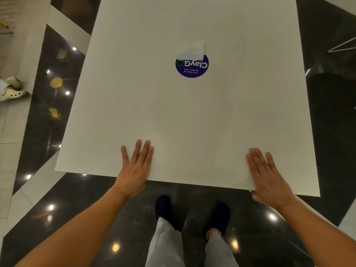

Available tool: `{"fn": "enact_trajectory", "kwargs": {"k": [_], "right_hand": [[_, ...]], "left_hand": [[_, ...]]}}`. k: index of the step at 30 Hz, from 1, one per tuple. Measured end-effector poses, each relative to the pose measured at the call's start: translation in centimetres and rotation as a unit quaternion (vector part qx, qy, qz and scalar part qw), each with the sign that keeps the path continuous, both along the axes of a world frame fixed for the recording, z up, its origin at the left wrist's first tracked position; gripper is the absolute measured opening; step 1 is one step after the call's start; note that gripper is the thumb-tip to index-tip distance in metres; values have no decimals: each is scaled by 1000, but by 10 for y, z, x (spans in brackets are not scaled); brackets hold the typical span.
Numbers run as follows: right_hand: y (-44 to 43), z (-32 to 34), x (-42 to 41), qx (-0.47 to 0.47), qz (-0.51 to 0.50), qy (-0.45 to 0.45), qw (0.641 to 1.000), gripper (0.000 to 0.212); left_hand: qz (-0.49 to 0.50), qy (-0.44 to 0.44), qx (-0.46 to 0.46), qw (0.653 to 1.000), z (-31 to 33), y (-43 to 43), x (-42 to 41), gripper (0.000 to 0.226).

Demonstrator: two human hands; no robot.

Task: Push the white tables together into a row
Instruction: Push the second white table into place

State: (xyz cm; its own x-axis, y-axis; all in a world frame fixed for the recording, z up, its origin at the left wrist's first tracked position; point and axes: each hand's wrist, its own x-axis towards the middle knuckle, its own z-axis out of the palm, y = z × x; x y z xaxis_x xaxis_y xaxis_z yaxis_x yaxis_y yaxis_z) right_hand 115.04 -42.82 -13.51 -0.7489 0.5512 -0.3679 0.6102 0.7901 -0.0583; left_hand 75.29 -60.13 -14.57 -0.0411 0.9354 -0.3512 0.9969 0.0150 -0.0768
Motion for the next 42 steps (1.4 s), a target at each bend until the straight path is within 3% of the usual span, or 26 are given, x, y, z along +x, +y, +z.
{"fn": "enact_trajectory", "kwargs": {"k": [15, 27, 42], "right_hand": [[-7, -14, -19, 27, -10, 40, 999, 120], [78, 7, 18, 7, 23, -33, 999, 136], [74, -12, -13, 37, 20, 36, 998, 121]], "left_hand": [[-16, 28, 21, 999, 0, 13, -30, 135], [13, 16, 21, 1000, -2, 46, 36, 122], [-12, 32, 38, 999, -3, 66, -16, 131]]}}
